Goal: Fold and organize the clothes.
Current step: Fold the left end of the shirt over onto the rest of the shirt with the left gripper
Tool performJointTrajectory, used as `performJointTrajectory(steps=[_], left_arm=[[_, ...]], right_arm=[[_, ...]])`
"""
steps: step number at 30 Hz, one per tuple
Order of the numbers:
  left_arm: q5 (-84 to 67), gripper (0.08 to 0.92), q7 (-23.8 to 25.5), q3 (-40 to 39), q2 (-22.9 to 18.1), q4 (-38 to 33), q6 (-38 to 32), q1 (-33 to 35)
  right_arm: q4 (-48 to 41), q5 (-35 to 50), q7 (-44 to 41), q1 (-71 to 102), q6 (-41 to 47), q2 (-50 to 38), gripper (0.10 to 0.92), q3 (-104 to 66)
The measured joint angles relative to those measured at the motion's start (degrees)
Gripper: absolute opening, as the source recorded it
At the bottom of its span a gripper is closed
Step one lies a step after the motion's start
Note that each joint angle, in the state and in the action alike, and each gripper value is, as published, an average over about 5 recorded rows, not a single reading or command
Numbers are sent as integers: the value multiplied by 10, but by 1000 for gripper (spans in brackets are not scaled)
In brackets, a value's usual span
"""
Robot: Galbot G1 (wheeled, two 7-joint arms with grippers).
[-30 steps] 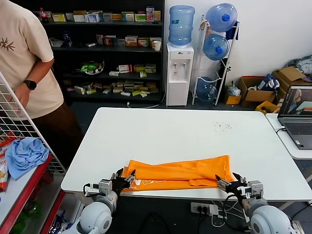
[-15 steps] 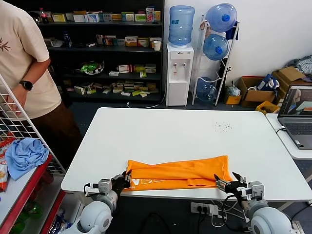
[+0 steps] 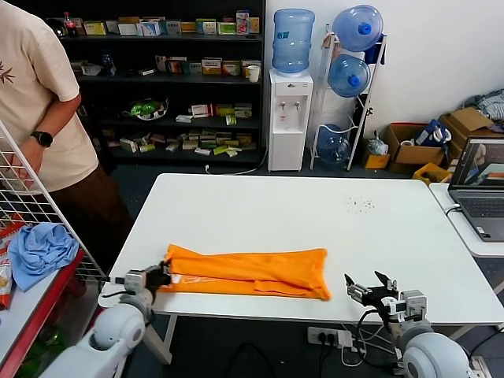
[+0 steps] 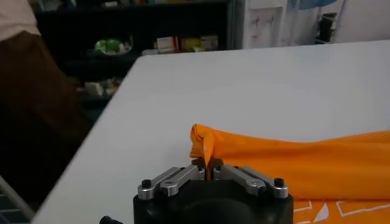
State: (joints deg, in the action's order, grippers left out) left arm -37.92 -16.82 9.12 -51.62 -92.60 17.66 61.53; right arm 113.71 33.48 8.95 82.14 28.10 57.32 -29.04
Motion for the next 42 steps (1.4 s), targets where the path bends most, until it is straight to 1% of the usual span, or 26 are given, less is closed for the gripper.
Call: performJointTrajectory(steps=[4, 7, 11, 14, 20, 26, 34, 38, 40, 42], left_arm=[[12, 125, 0, 20, 36, 11, -4, -6], [9, 125, -5, 27, 52, 0, -1, -5], [-14, 125, -19, 27, 56, -43, 10, 2], [-38, 125, -33, 18, 43, -81, 20, 7], [-75, 125, -62, -24, -6, -129, 35, 6], [-86, 125, -82, -77, -70, -141, 39, -11], [-78, 125, -95, -132, -171, -113, 36, -46], [-68, 125, -95, -152, -214, -89, 31, -60], [-63, 134, -93, -161, -232, -78, 27, -64], [-61, 169, -91, -167, -247, -67, 23, -67]], right_arm=[[-5, -10, 1, -6, -9, 5, 823, 6], [-13, -22, 4, -12, -18, 10, 823, 12], [-25, -42, 9, -20, -37, 18, 823, 15], [-36, -56, 13, -24, -52, 24, 823, 14], [-51, -79, 17, -27, -70, 36, 823, 11], [-63, -96, 19, -30, -81, 47, 823, 6], [-75, -108, 20, -36, -87, 62, 823, 7], [-81, -109, 21, -42, -87, 65, 823, 10], [-83, -109, 21, -45, -87, 66, 823, 11], [-86, -109, 21, -48, -87, 67, 823, 13]])
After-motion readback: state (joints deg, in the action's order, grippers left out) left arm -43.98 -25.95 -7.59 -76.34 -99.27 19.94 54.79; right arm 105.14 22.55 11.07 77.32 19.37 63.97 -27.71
